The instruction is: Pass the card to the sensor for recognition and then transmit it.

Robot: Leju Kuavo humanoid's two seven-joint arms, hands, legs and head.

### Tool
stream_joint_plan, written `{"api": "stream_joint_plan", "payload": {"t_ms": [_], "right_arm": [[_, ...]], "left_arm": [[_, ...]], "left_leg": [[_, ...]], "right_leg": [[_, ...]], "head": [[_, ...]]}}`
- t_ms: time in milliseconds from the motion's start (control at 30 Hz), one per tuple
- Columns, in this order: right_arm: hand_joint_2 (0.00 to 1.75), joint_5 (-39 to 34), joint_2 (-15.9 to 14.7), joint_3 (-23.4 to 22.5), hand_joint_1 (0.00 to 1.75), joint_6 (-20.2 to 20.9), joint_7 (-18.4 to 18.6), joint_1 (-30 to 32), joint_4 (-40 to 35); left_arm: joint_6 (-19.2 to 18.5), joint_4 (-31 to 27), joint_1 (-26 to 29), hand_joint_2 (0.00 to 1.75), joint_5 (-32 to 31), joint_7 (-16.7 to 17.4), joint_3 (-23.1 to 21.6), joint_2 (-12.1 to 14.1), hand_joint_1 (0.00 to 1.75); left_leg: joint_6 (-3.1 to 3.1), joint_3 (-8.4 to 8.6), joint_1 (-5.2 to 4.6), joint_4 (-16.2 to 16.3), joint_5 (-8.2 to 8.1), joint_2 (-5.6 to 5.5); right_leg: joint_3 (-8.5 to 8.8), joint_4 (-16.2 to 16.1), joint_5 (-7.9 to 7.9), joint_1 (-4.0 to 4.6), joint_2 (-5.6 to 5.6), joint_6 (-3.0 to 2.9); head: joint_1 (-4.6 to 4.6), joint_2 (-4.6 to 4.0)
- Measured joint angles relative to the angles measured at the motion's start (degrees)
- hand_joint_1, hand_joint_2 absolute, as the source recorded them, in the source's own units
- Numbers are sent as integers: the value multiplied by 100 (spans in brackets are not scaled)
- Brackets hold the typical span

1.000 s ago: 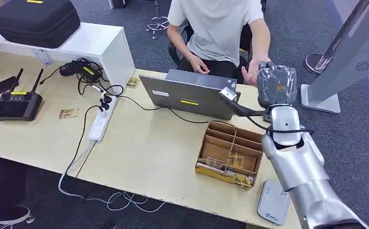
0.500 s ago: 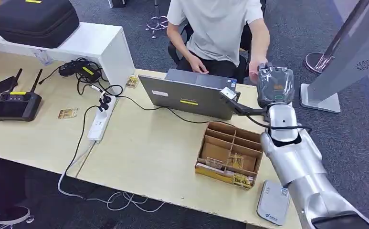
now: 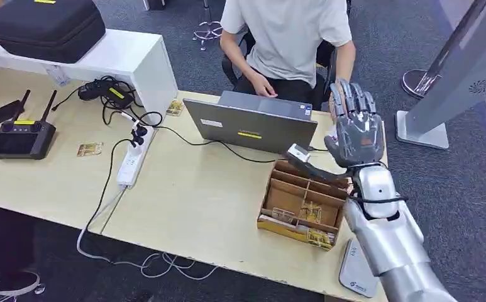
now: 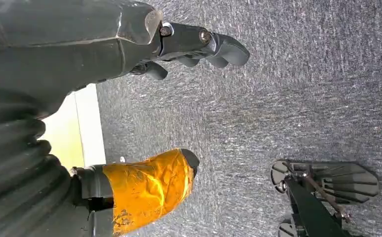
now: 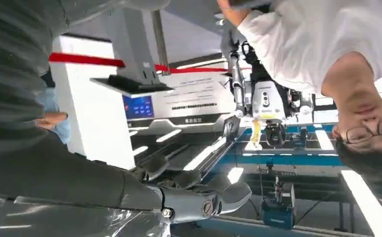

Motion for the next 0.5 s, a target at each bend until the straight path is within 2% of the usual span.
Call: {"api": "stream_joint_plan", "payload": {"t_ms": [200,367,500], "right_arm": [[175,-407,-424,-243,0,-62,-447,1111,-1286],[175,-647,-760,-456,0,-48,-709,1811,-2204],[175,-726,-951,-568,0,-64,-862,2183,-2625]], "left_arm": [[11,0,27,175,116,61,92,0,0],[7,0,48,175,181,61,188,0,0],[7,0,69,175,214,59,264,2,0]], "left_leg": [[5,-5,-1,0,-5,0],[2,-7,1,0,-7,-11],[3,-5,0,0,-8,0]], "right_leg": [[-2,-3,-3,0,-1,5],[3,-5,-10,0,-17,2],[-3,-4,-9,0,-4,1]], "head": [[2,0],[2,0],[2,0]]}}
